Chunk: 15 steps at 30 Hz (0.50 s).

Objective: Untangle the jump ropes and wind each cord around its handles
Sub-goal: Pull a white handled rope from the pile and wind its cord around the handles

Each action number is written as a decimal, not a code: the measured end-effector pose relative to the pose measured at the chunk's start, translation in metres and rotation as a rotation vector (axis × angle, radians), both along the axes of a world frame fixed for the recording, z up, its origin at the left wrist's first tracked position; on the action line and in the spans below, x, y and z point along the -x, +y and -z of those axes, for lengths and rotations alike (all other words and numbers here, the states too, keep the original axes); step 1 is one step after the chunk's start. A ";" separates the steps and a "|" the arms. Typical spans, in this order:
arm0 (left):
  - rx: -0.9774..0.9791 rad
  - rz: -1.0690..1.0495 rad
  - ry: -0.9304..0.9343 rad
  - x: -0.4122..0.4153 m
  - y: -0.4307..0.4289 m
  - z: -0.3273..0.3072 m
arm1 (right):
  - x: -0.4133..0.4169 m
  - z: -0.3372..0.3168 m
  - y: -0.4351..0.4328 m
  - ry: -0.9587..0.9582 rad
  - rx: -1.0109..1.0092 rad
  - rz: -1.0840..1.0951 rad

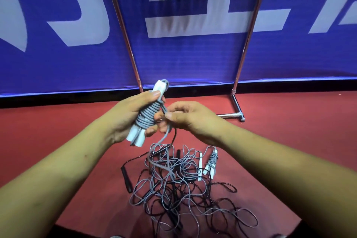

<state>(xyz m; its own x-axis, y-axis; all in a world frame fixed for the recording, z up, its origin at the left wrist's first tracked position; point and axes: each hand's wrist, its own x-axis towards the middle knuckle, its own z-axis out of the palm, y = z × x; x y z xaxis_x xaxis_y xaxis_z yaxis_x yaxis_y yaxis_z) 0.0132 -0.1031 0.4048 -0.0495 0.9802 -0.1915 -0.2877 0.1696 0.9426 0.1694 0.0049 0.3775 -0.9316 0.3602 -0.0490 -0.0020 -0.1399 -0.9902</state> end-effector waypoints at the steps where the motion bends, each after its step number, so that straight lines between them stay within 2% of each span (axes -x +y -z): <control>1: 0.005 -0.017 0.036 0.000 0.000 0.002 | -0.001 -0.001 -0.001 -0.038 -0.003 -0.007; 4: 0.000 -0.166 0.206 -0.001 0.004 0.003 | -0.006 -0.006 -0.002 -0.140 0.038 -0.025; 6: 0.018 -0.335 0.304 0.005 0.005 -0.001 | -0.011 -0.010 -0.001 -0.205 0.024 -0.042; 8: 0.048 -0.402 0.444 0.009 0.003 -0.004 | -0.015 -0.015 -0.001 -0.247 -0.017 -0.038; 10: 0.059 -0.391 0.686 0.010 0.002 0.000 | -0.016 -0.020 -0.004 -0.307 -0.219 -0.004; 13: 0.003 -0.335 1.102 0.011 0.005 0.006 | -0.014 -0.029 -0.011 -0.397 -0.697 0.004; 15: 0.070 -0.248 1.360 0.013 0.005 0.007 | -0.015 -0.034 -0.009 -0.385 -0.804 -0.003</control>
<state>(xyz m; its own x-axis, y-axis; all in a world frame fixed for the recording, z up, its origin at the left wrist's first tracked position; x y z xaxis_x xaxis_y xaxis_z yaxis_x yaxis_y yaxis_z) 0.0006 -0.0978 0.3974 -0.4053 0.9088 0.0992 0.8122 0.3082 0.4954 0.1846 -0.0043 0.4117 -0.9038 0.4179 -0.0925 0.3502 0.5978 -0.7211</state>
